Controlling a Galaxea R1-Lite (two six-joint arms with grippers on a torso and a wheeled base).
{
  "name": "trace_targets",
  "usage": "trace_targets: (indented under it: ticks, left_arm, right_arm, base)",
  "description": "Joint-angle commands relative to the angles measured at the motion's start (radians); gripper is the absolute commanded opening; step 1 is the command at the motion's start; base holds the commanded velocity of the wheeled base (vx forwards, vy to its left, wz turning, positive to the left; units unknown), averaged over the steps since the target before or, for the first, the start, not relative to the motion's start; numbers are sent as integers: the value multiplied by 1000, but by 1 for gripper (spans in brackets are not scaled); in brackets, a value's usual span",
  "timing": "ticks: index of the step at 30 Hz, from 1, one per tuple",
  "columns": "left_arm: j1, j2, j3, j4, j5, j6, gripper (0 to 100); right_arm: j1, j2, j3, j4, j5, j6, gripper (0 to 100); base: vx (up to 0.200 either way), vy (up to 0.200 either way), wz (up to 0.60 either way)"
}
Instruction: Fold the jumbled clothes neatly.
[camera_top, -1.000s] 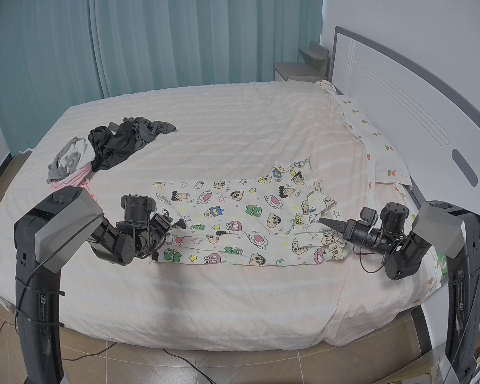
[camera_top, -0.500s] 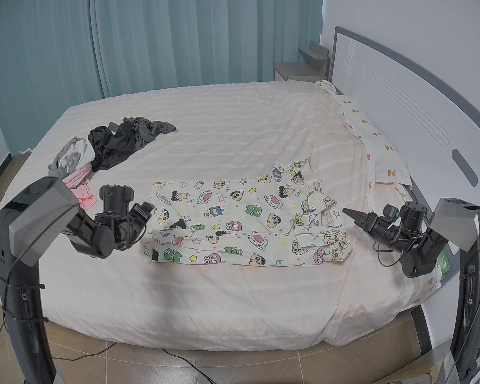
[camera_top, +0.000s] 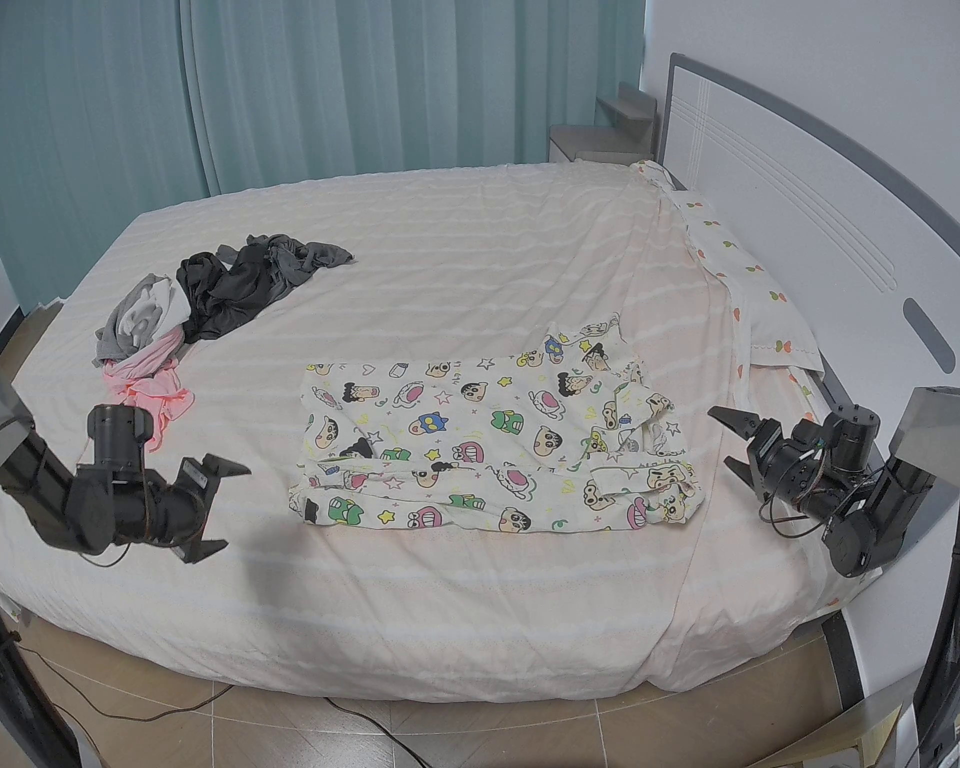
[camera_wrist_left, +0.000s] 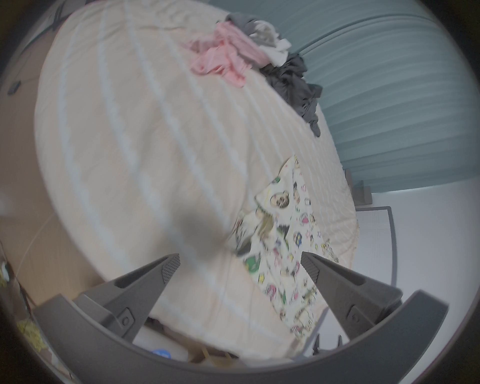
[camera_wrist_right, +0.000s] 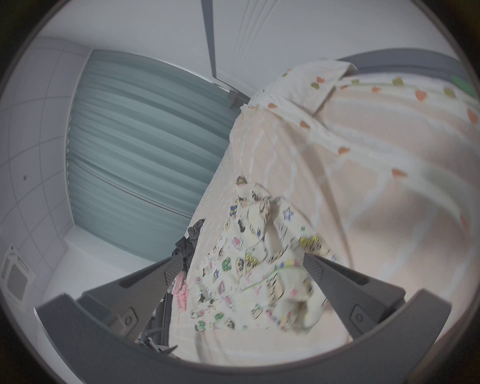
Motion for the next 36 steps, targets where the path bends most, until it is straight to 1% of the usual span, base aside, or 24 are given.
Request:
trace_targets:
  ticks: [1, 3, 4, 6, 7, 8, 10, 14, 20, 24, 27, 36]
  left_arm:
    - [40, -162, 286, -88, -188, -44, 100]
    - [40, -158, 348, -180, -224, -44, 100]
    - [40, -159, 367, -220, -227, -44, 100]
    - [40, -161, 375, -232, -227, -44, 100]
    - [38, -161, 421, -318, -225, -45, 100]
    - [38, -158, 436, -348, -227, -45, 100]
    - [38, -153, 449, -367, -228, -47, 100]
    - [38, -144, 458, -375, -227, -45, 100]
    - [38, -130, 458, -377, -227, -45, 100]
    - [40, -128, 467, -378, -225, -47, 100]
    - [40, -131, 470, -378, -225, -45, 100]
    - [40, -128, 470, -378, -225, -45, 100]
  right_arm:
    - [174, -41, 77, 2, -80, 90, 100]
    - [183, -35, 77, 4, -80, 92, 100]
    - [199, -15, 77, 7, -81, 90, 100]
    - [202, -10, 77, 9, -81, 92, 100]
    - [222, 13, 77, 12, -84, 92, 100]
    - [231, 26, 77, 16, -84, 93, 100]
    - [242, 39, 77, 21, -88, 93, 100]
    - [274, 74, 66, 68, -161, 92, 100]
    - [288, 97, 14, 113, -210, 90, 100]
    - [265, 118, -52, 120, -256, 90, 100]
    - [249, 126, -67, 119, -285, 90, 100]
    - [166, 128, -76, 111, -304, 89, 100]
  base:
    - [0, 0, 0]
    - [0, 0, 0]
    - [0, 0, 0]
    - [0, 0, 0]
    - [0, 0, 0]
    - [0, 0, 0]
    - [0, 0, 0]
    - [0, 0, 0]
    - [0, 0, 0]
    - [0, 0, 0]
    - [0, 0, 0]
    - [0, 0, 0]
